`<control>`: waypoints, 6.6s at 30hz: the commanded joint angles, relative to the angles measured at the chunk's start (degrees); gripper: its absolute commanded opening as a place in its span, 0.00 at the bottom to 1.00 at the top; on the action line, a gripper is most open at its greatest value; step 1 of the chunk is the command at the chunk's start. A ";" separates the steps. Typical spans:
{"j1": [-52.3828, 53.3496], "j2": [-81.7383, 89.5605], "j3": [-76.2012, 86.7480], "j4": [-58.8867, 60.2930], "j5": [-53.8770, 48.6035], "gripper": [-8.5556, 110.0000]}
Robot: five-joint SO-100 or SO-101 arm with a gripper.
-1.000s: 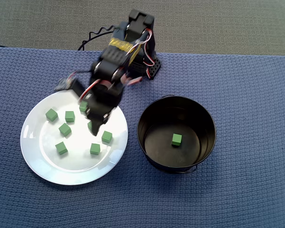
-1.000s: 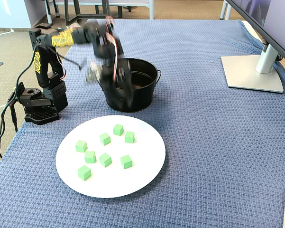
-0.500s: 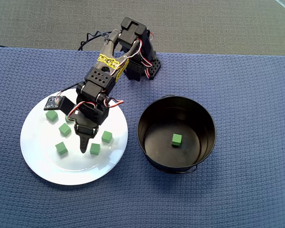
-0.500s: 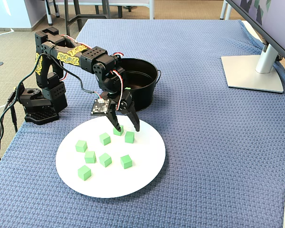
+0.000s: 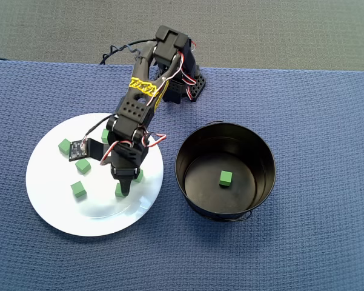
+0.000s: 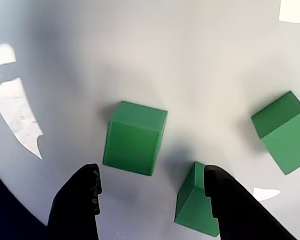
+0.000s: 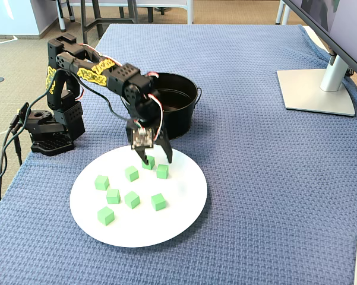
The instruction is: Pick up the green cubes from the white plate and place them in the black recipient
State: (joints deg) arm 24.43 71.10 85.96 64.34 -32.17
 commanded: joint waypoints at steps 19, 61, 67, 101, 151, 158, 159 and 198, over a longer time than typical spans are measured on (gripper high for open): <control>2.81 -3.78 -7.73 -1.32 0.97 0.15; -42.54 45.62 10.28 15.21 34.28 0.07; -40.52 37.00 12.39 7.29 33.40 0.07; 1.41 26.19 13.10 -0.53 22.59 0.26; -1.93 9.05 13.10 -2.90 12.39 0.21; -3.25 10.02 13.45 -2.81 13.45 0.15; -3.43 10.20 13.45 -2.81 13.62 0.13; -42.19 24.70 3.60 3.16 40.08 0.09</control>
State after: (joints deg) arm -15.47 98.96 92.55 69.43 7.82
